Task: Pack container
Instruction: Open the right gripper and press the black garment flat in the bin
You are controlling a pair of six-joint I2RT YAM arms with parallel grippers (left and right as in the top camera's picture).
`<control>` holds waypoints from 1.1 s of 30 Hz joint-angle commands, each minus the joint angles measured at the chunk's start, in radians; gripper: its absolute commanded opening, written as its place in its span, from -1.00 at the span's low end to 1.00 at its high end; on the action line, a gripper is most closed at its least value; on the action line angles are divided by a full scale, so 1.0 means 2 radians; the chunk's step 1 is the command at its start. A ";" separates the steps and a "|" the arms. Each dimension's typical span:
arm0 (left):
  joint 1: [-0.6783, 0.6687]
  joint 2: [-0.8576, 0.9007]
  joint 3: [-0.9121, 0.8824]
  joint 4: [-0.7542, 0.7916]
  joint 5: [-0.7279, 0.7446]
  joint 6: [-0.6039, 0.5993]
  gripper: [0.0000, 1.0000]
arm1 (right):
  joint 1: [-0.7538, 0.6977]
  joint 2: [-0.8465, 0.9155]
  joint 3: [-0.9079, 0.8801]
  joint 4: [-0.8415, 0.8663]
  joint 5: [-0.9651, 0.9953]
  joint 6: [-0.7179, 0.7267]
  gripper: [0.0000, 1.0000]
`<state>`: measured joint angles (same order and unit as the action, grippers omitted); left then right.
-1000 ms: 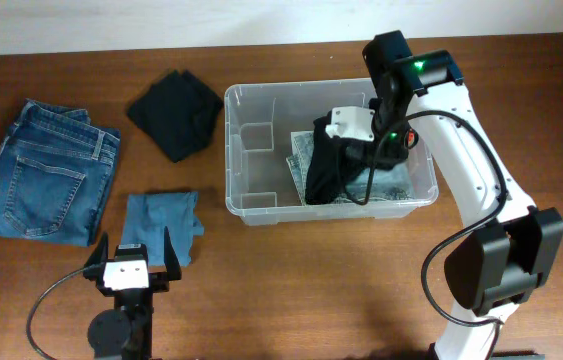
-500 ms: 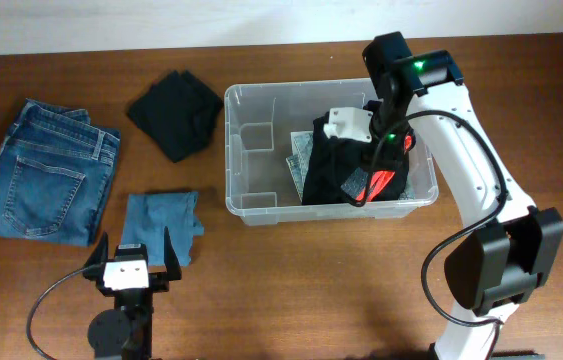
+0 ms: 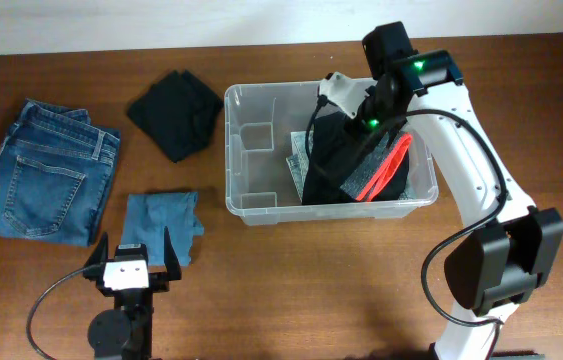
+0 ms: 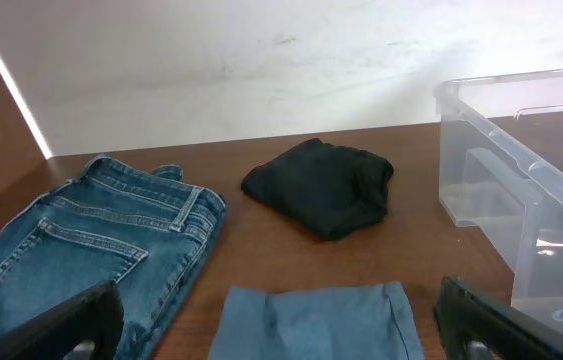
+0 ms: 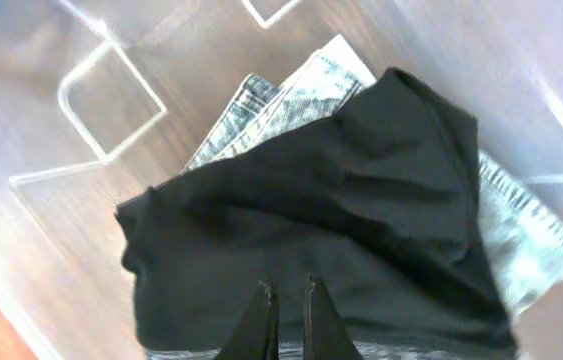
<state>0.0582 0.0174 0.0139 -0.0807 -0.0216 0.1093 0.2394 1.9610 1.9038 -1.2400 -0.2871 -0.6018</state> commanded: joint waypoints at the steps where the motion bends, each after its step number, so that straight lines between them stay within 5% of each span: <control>1: 0.001 -0.002 -0.002 -0.001 0.005 0.005 0.99 | 0.005 0.013 0.009 -0.001 -0.014 0.090 -0.92; 9: 0.001 -0.002 -0.002 -0.001 0.005 0.005 0.99 | 0.019 0.053 0.001 -0.055 0.008 0.113 -0.92; 17: 0.001 -0.002 -0.002 -0.001 0.005 0.005 0.99 | 0.016 0.064 0.001 -0.120 0.184 0.194 -0.92; 27: 0.001 -0.002 -0.002 -0.001 0.005 0.005 0.99 | -0.012 0.064 -0.036 -0.095 0.180 0.198 -0.92; 33: 0.001 -0.002 -0.002 -0.001 0.005 0.005 0.99 | -0.012 0.040 0.013 -0.096 0.136 0.214 -0.92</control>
<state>0.0582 0.0174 0.0139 -0.0807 -0.0216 0.1089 0.2157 2.0926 1.8648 -1.4357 0.0246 -0.2096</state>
